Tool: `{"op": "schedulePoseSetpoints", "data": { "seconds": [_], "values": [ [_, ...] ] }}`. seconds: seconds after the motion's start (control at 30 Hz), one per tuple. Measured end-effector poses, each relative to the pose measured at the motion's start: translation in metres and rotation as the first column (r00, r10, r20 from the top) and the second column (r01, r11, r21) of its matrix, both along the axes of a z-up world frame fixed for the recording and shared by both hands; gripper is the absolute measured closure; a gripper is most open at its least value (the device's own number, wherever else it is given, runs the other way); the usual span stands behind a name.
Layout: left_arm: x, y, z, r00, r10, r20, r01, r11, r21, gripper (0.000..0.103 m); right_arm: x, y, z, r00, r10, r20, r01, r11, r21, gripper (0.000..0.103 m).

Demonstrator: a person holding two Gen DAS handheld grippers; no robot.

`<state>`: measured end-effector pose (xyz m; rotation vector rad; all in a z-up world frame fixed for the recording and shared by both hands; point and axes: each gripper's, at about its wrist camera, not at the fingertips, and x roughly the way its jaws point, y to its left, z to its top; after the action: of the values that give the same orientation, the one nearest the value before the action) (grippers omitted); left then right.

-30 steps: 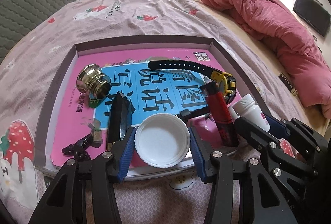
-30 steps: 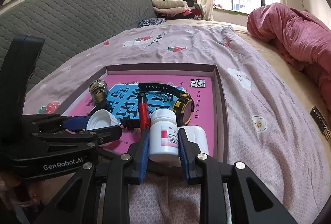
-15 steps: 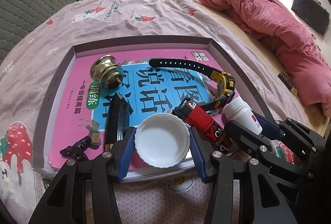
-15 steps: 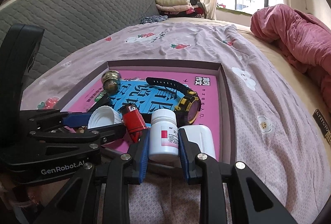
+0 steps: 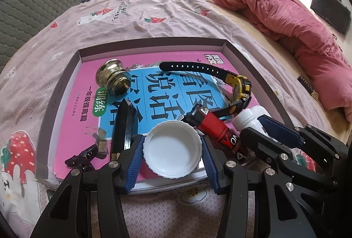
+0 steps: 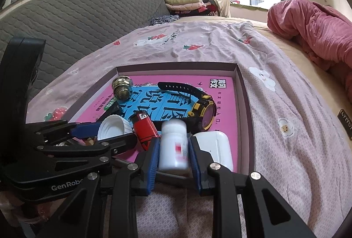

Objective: Organize rigid objects
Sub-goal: 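Release the pill bottle into the tray with the right tool while the left tool releases the cap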

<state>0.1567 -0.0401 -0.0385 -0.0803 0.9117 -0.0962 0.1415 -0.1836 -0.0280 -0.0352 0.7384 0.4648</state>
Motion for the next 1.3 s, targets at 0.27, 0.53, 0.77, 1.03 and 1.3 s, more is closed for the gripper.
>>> {"op": "schedulePoseSetpoints", "data": {
  "seconds": [0.27,0.53,0.77,1.03,1.3],
  "values": [
    [0.0,0.0,0.0,1.0,0.002,-0.001,-0.002,1.0,0.001,0.051,-0.001,-0.005,0.002,1.0,-0.027,0.007,0.027,1.0,-0.001,0.068],
    [0.0,0.003,0.0,1.0,0.011,-0.017,-0.012,1.0,-0.006,0.051,0.002,-0.017,0.007,0.998,-0.064,0.006,0.064,0.997,0.047,0.067],
    [0.001,0.006,0.001,0.999,0.027,-0.029,-0.027,1.0,-0.011,0.051,0.001,-0.022,0.012,0.996,-0.084,0.02,0.083,0.995,0.061,0.066],
    [0.001,0.008,0.002,0.999,0.035,-0.038,-0.036,0.999,-0.013,0.05,-0.001,-0.027,0.013,0.994,-0.104,0.025,0.102,0.993,0.067,0.066],
    [-0.001,0.009,0.005,0.999,0.041,-0.035,-0.042,0.999,-0.016,0.046,-0.005,-0.027,0.019,0.993,-0.108,0.047,0.104,0.992,0.07,0.055]
  ]
}}
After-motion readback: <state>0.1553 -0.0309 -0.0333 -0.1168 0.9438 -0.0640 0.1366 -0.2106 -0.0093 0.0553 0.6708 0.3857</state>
